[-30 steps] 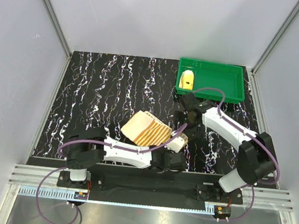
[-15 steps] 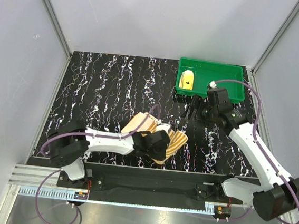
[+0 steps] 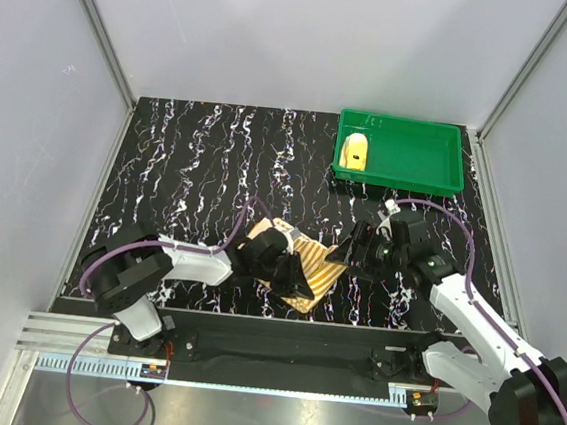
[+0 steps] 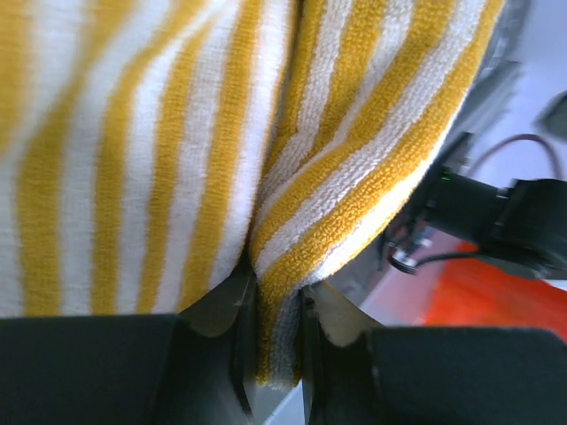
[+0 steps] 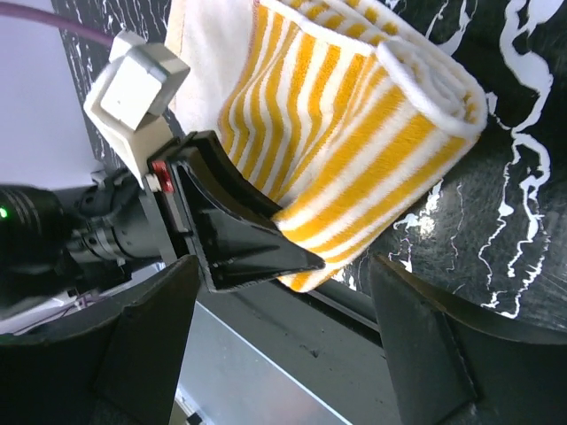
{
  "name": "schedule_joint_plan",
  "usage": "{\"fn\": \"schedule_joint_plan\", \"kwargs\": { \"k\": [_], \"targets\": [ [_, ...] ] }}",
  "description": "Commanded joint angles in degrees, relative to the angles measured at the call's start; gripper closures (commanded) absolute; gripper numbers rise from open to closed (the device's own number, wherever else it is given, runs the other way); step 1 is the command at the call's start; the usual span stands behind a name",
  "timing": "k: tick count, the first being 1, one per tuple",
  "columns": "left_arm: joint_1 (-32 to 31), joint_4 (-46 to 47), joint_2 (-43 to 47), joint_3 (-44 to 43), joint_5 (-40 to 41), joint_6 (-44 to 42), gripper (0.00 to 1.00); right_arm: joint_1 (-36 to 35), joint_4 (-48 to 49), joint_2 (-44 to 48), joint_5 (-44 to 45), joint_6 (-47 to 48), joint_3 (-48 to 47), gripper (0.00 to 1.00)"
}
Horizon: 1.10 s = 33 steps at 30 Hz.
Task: Roll the towels
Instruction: Roll the towel
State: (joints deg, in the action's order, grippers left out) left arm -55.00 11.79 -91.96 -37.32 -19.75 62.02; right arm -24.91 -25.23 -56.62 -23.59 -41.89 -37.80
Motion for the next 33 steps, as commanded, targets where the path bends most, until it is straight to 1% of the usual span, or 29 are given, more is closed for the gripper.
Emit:
{"fn": "schedule_joint_plan", "kwargs": {
  "k": [1,2,5,7,10,12,17,22,27,28,29,33],
  "targets": [
    [2.18,11.92,-0.85,3.92,-10.30,8.55,1.00,-0.14,7.48,2.30,-3.83,-2.76,3.25,0.16],
    [2.88,12.72,-1.02,4.10,-10.75,9.60,1.00,-0.23,7.39,2.48,-3.48,-2.76,3.87,0.16],
    [3.50,11.33,-1.55,4.10,-11.28,10.22,1.00,-0.32,8.88,2.13,-3.65,-3.28,6.15,0.17],
    [3.94,11.50,-2.08,4.97,-11.80,11.28,1.00,-0.67,11.16,1.43,-3.83,-3.81,8.09,0.17],
    [4.46,15.96,-3.57,6.81,-12.95,14.00,1.00,-1.72,13.54,-0.24,-3.13,-4.43,10.20,0.18],
    [4.64,17.21,-4.98,7.35,-13.65,15.15,1.00,-2.51,15.12,-1.64,-2.25,-5.04,11.25,0.18],
    [5.43,24.67,-8.14,10.24,-14.88,19.09,1.00,-6.28,16.00,-4.55,0.91,-6.01,11.61,0.19],
    [5.87,30.47,-10.08,11.92,-15.76,21.65,1.00,-7.88,18.81,-7.45,2.41,-6.80,12.49,0.21],
    [6.13,29.70,-9.99,12.10,-15.94,21.65,1.00,-8.05,24.43,-11.57,3.47,-6.89,14.68,0.25],
    [6.31,29.26,-9.82,12.10,-15.94,21.57,1.00,-7.97,24.70,-12.54,3.29,-6.89,14.95,0.27],
    [6.40,29.25,-9.73,12.18,-15.94,21.48,1.00,-7.97,28.19,-13.42,3.20,-6.98,15.21,0.28],
    [6.93,29.25,-9.46,12.80,-16.55,21.65,1.00,-8.05,32.96,-18.42,3.12,-7.15,15.92,0.28]
  ]
}}
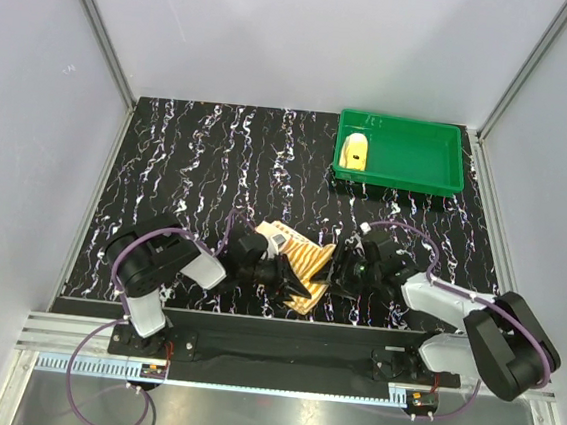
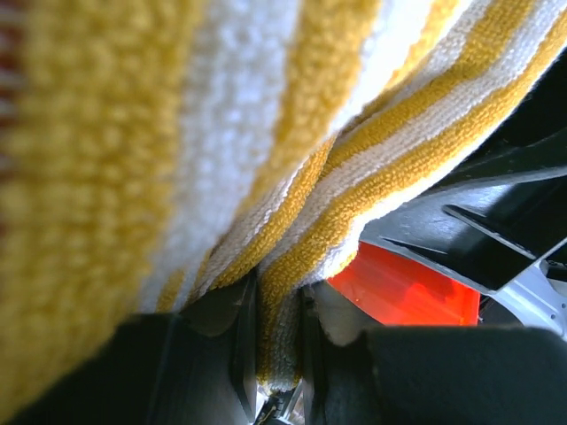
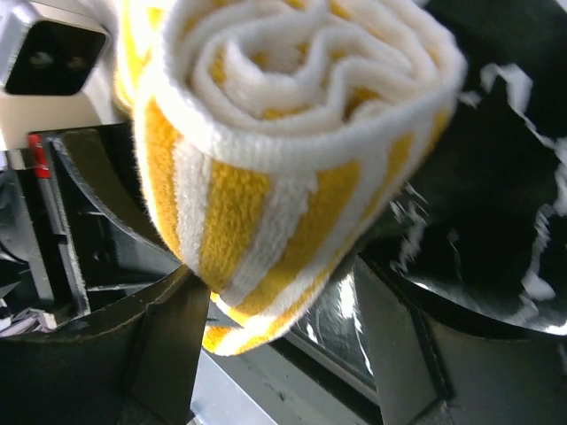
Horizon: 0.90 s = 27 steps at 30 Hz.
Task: Roll the towels
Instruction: Roll the towel
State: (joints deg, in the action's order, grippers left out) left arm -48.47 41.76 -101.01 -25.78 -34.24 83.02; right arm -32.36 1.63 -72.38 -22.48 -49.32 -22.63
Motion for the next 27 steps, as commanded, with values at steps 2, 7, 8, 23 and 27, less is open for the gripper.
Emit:
{"fn": "schedule_joint_plan", "kwargs": {
  "k": [2,7,8,23,27],
  "targets": [
    [0.57,-0.63,-0.33,1.78,-2.15,0.65,1.00,-0.60,7.77,-4.08,2.00,0.45,0.05,0.28],
    [0.83,0.69,-0.24,2.75,-2.59,1.35,1.00,-0.60,9.09,-8.12,1.91,1.59,-2.15,0.29],
    [0.92,0.78,-0.24,3.01,-2.67,1.35,1.00,-0.69,9.27,-9.00,1.74,1.77,-2.59,0.32],
    [0.66,-43.98,17.49,-6.47,13.13,-20.43,0.56,-2.18,-5.74,-8.84,3.05,8.44,-10.49,0.57],
    [-0.31,-57.52,21.46,-11.30,21.65,-27.81,0.48,-2.80,-12.78,-8.92,2.97,11.43,-14.97,0.57]
  ]
}}
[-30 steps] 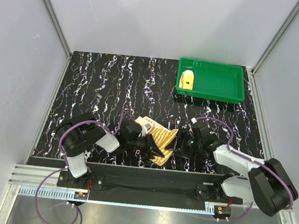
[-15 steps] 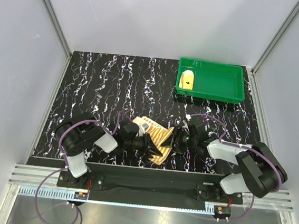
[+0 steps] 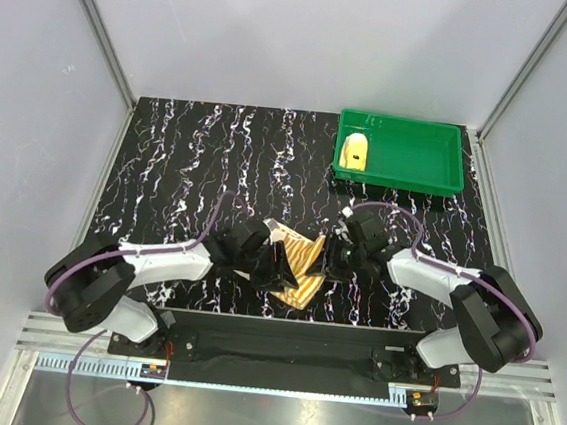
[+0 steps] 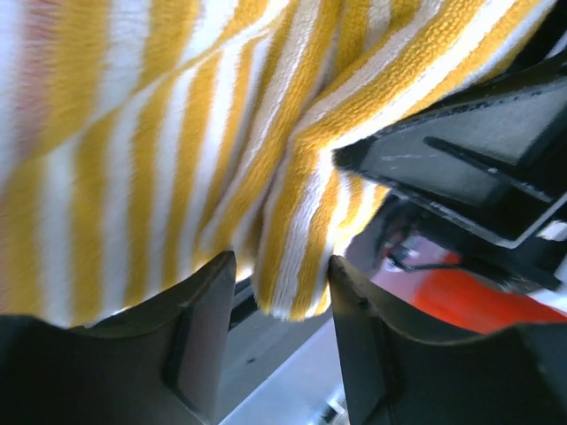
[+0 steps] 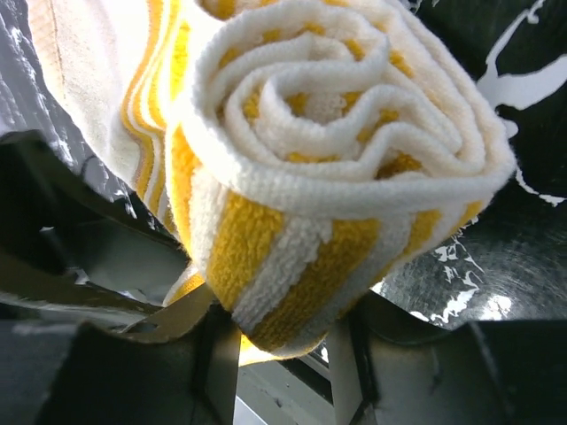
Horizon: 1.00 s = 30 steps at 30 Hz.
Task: Roll the towels
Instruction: Roll the towel
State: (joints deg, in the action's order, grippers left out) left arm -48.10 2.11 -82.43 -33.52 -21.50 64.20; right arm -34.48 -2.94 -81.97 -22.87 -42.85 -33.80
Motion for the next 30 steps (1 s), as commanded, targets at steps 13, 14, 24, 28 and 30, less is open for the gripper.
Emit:
{"fn": "schedule_joint_plan", "kwargs": {
  "k": [13,14,24,28,30],
  "targets": [
    [-25.37,-34.54,7.90,-21.15,51.72,-16.03,0.48,-3.66,-23.68,-6.97,2.84,10.07,-15.67,0.59],
    [-27.38,-33.67,7.03,-21.76,53.82,-16.82,0.48,-3.84,-24.21,-7.75,2.66,10.24,-16.12,0.59],
    [-37.76,-30.85,-6.41,-29.32,61.91,-27.38,0.44,-4.81,-30.37,-15.05,1.25,12.61,-21.65,0.57],
    [-39.27,-31.02,-10.64,-31.17,64.64,-28.26,0.43,-4.81,-31.16,-16.11,0.99,12.79,-21.92,0.57],
    [-39.53,-32.69,-13.18,-32.48,65.44,-27.47,0.43,-4.81,-31.16,-16.11,0.73,12.88,-21.75,0.57]
  ]
}}
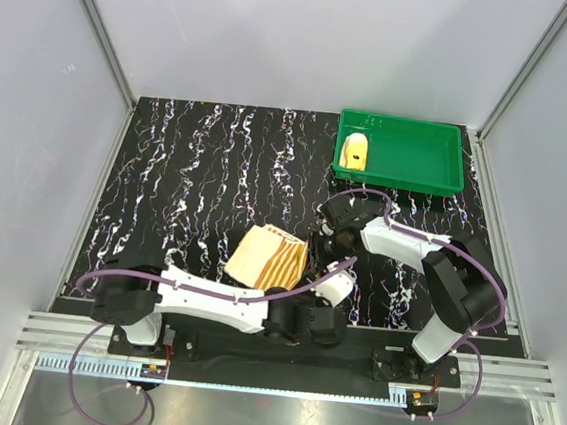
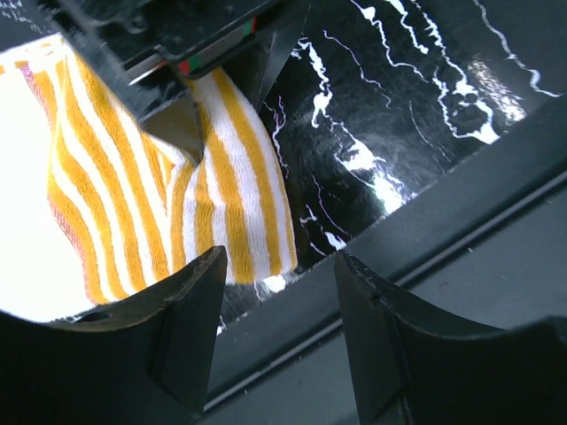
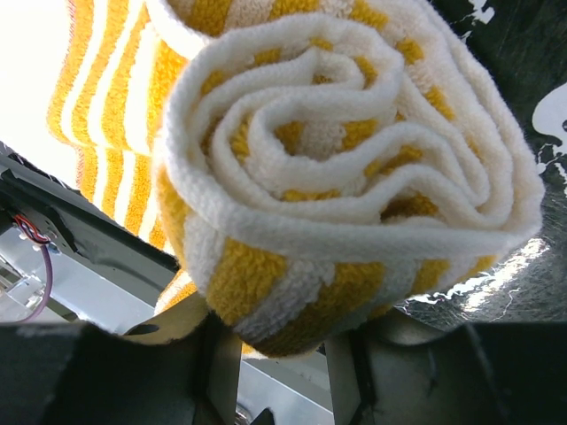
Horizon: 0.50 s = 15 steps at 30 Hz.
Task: Roll the towels
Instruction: Roll the towel
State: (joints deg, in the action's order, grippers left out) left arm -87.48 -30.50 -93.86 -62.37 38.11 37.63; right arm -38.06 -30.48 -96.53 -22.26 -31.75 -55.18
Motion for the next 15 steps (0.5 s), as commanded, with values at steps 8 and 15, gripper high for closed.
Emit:
{"fn": "schedule_joint_plan", "kwargs": {
  "k": [8,15],
  "targets": [
    [-0.14,-0.96,-8.17,-3.37,6.45,-0.98,0.42,-1.22,-3.01,-1.38,-0.77,1.78,0.51,0.57],
    [0.64,-7.98,-11.77,-4.86,8.74,5.26,0.33,-1.14,-2.57,-1.55,-1.82,1.95,1.21,0.58]
  ]
}}
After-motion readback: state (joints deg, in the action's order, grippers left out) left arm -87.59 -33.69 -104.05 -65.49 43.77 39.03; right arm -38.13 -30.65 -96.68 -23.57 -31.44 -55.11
